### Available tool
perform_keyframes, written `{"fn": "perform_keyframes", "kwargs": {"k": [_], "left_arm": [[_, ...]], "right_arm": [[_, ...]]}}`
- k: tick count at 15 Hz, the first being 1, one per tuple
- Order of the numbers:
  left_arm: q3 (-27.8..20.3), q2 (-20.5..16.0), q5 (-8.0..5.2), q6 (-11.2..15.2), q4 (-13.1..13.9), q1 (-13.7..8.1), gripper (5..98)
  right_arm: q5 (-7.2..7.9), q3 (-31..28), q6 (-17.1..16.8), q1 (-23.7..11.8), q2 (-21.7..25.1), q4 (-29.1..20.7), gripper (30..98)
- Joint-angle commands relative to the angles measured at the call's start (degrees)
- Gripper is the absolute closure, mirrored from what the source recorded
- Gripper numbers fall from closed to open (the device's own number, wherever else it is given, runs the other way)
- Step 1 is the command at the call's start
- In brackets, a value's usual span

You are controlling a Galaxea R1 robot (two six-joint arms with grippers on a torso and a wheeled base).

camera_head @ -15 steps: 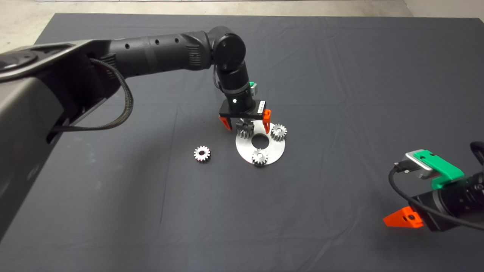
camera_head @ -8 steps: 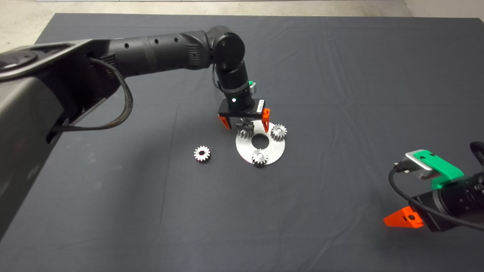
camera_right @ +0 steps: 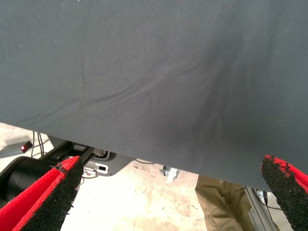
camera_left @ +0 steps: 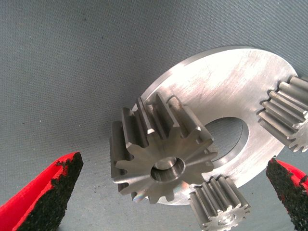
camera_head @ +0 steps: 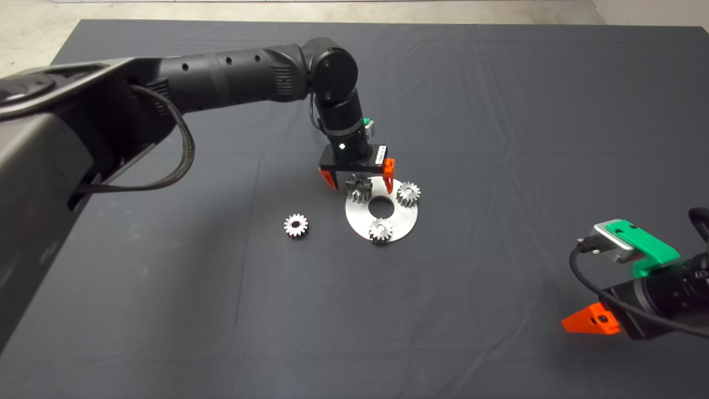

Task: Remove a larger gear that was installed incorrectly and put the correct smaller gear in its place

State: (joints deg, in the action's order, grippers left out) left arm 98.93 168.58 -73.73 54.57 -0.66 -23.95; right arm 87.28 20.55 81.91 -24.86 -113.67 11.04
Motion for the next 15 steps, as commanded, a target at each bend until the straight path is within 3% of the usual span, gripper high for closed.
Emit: {"fn": "perform_keyframes", "kwargs": {"k": [1, 7, 15], "left_arm": [[0.43, 0.22, -0.1, -0.39, -0.13, 0.27, 6.1], [1.6, 0.22, -0.1, -0.95, -0.4, 1.1, 6.1], [2.31, 0.22, -1.15, -1.04, -0.13, -1.89, 6.1]], "right_arm": [[-0.01, -0.09, -0.22, -1.34, 0.32, -1.64, 30.7], [-0.01, -0.09, -0.21, -1.69, 0.24, -1.64, 30.7], [-0.1, -0.09, -0.17, -1.69, -0.2, -1.64, 30.7]]}}
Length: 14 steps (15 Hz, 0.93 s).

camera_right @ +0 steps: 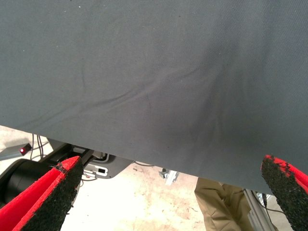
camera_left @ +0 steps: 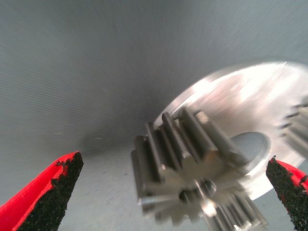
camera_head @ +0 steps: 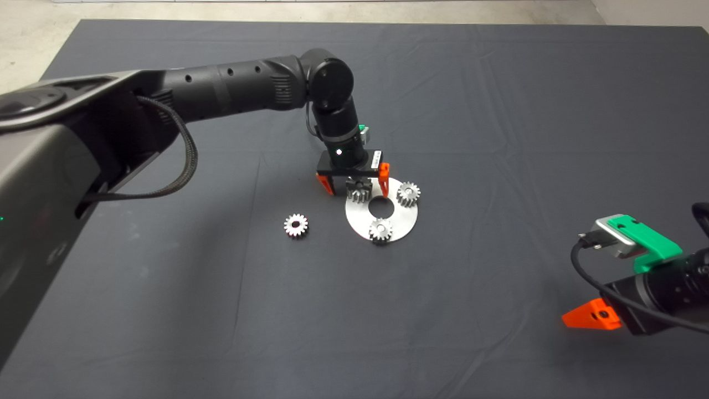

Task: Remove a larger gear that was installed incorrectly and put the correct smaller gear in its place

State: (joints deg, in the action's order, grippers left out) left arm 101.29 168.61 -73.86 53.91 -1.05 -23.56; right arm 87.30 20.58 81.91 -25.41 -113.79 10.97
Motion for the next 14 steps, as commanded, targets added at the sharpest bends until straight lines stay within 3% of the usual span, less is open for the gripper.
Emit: {"fn": "perform_keyframes", "kwargs": {"k": [1, 14], "left_arm": [[-0.23, 0.19, -1.11, -0.38, 0.43, -2.28, 6.1], [-0.23, 0.19, -0.71, -0.38, 0.52, -1.75, 6.1]], "right_arm": [[-0.11, -0.11, -0.17, -1.14, -0.03, -1.57, 30.7], [-0.02, -0.11, -0.17, -2.55, 0.45, -1.57, 30.7]]}}
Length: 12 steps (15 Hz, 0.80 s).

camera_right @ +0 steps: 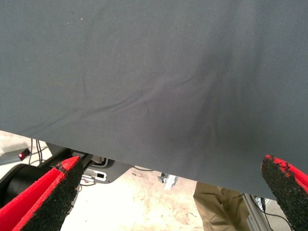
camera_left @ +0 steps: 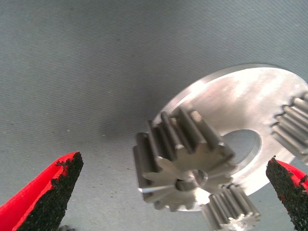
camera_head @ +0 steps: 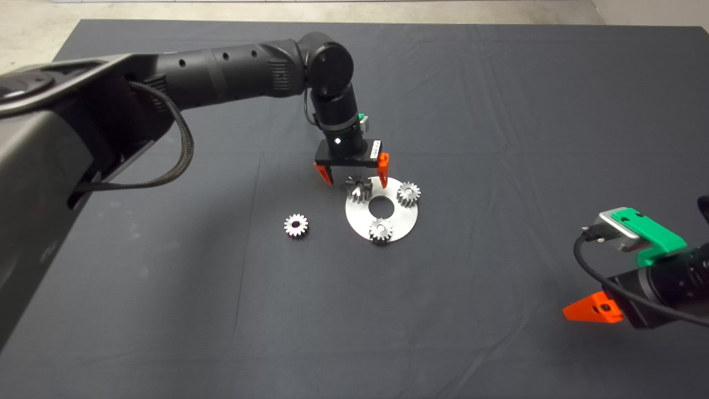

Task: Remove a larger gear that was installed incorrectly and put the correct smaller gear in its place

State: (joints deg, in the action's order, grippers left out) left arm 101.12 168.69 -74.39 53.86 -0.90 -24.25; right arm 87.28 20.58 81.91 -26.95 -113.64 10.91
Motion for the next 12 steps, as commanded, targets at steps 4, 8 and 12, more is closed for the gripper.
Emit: {"fn": "perform_keyframes", "kwargs": {"k": [4, 8, 12], "left_arm": [[0.03, 0.11, -0.06, -0.33, 0.37, -1.07, 6.1], [0.11, 0.11, 0.03, -0.33, 0.37, -1.07, 6.1], [0.03, 0.11, 0.38, -0.24, 0.37, -1.07, 6.1]], "right_arm": [[-0.01, -0.11, -0.17, -1.0, 0.21, -1.51, 30.7], [-0.01, -0.03, -0.17, -1.0, 0.3, -1.51, 30.7], [-0.01, -0.03, -0.17, -1.0, 0.3, -1.51, 30.7]]}}
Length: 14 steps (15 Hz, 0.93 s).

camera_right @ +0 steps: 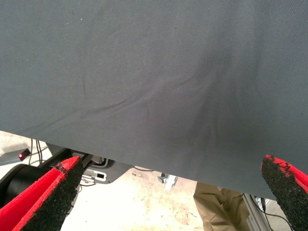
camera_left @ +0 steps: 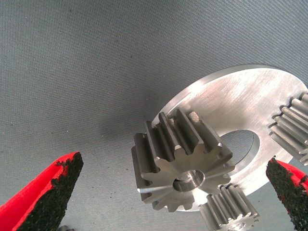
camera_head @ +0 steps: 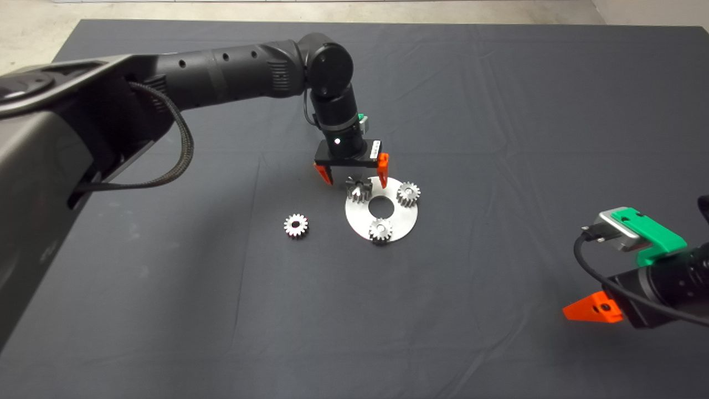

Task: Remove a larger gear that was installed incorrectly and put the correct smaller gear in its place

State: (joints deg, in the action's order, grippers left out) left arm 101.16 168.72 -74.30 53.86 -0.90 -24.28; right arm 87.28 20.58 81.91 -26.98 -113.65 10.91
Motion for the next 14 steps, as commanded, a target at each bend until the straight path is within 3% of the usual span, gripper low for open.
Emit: {"fn": "perform_keyframes", "kwargs": {"k": [1, 14], "left_arm": [[-0.01, 0.09, 0.3, -0.24, 0.37, -1.03, 6.1], [-0.8, 0.09, 0.3, -0.24, 0.3, -0.87, 13.8]], "right_arm": [[-0.01, -0.03, -0.17, -0.97, 0.22, -1.51, 30.7], [-0.01, -0.03, -0.08, -2.21, 0.22, -1.59, 30.7]]}}
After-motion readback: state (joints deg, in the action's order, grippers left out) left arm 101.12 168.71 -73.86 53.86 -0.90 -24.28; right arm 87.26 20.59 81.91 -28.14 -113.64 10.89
